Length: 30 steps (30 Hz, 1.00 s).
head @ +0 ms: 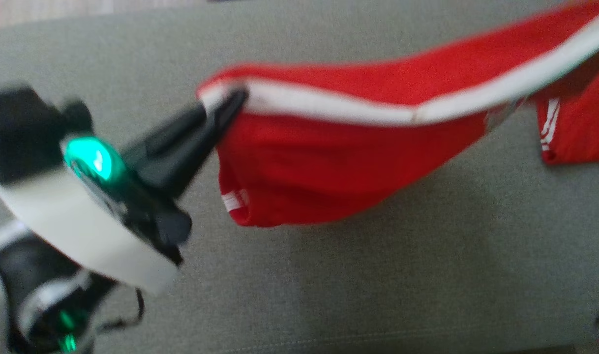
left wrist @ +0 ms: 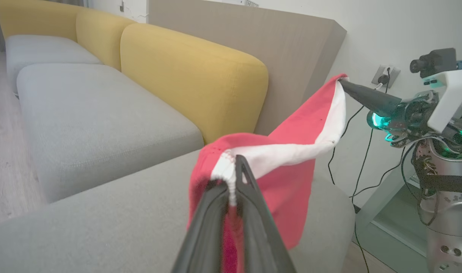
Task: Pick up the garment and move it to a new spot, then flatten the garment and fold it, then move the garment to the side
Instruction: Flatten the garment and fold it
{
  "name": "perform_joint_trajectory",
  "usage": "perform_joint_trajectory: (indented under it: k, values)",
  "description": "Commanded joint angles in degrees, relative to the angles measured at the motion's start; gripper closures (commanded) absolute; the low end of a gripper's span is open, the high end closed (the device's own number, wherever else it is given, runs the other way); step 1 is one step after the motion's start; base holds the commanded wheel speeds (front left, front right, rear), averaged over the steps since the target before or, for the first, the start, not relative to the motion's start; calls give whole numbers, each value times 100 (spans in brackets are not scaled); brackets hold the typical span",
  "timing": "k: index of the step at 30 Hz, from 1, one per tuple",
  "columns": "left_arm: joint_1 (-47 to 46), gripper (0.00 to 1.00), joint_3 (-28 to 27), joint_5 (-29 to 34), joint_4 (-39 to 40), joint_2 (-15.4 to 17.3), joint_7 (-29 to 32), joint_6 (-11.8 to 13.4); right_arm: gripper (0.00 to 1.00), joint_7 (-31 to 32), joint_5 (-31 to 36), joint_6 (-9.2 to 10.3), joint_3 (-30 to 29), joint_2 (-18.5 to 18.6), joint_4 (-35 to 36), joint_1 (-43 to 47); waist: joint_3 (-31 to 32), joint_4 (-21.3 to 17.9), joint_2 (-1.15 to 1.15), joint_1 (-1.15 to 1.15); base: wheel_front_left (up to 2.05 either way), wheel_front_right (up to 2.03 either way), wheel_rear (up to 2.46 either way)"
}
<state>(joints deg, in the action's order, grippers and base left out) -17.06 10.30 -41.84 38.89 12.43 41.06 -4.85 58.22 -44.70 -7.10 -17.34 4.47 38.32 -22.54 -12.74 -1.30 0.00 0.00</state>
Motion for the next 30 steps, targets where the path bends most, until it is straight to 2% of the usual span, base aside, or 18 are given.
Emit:
perform_joint_trajectory:
  k: [1, 4, 8, 12, 15, 19, 22, 25, 30]
  values:
    - [-582, 100, -315, -64, 162, 102, 127, 62, 100, 197, -53, -39, 69, -35, 94, -586, -286, -96, 0, 0, 0, 0, 0]
    - [-1495, 100, -397, -170, -349, 99, 334, 144, 100, 484, 216, -39, 74, -82, -490, -1595, -545, -108, 0, 0, 0, 0, 0]
    - [-2668, 100, -436, 168, -1760, 97, 305, 248, 100, 433, 1077, -39, 397, -116, -1741, -2758, -840, -41, 0, 0, 0, 0, 0]
    - [-3695, 100, -264, 692, -3345, -10, -33, 299, 100, -293, 2049, -39, 527, -145, -3202, -3789, -1065, 120, 0, 0, 0, 0, 0]
    - [-4410, 100, -130, 1138, -4498, -142, -587, 335, 100, -1334, 2508, -39, 460, -154, -4321, -4558, -1085, 262, 0, 0, 0, 0, 0]
    - [-5236, 100, -35, 1618, -5790, -403, -1755, 408, 100, -2997, 2619, -39, 251, -157, -5721, -5315, -965, 355, 0, 0, 0, 0, 0]
    - [-5700, 100, -3, 1807, -6574, -537, -2530, 427, 100, -3851, 2471, -39, 248, -157, -6604, -5735, -1028, 295, 0, 0, 0, 0, 0]
    - [-5695, 100, 101, 1879, -7317, -638, -3119, 328, 100, -4303, 2125, -39, 586, -158, -7325, -5643, -983, 184, 0, 0, 0, 0, 0]
    - [-5145, 100, 262, 1777, -8092, -768, -3527, 126, 100, -4541, 1778, -39, 1146, -158, -7758, -4834, -882, 26, 0, 0, 0, 0, 0]
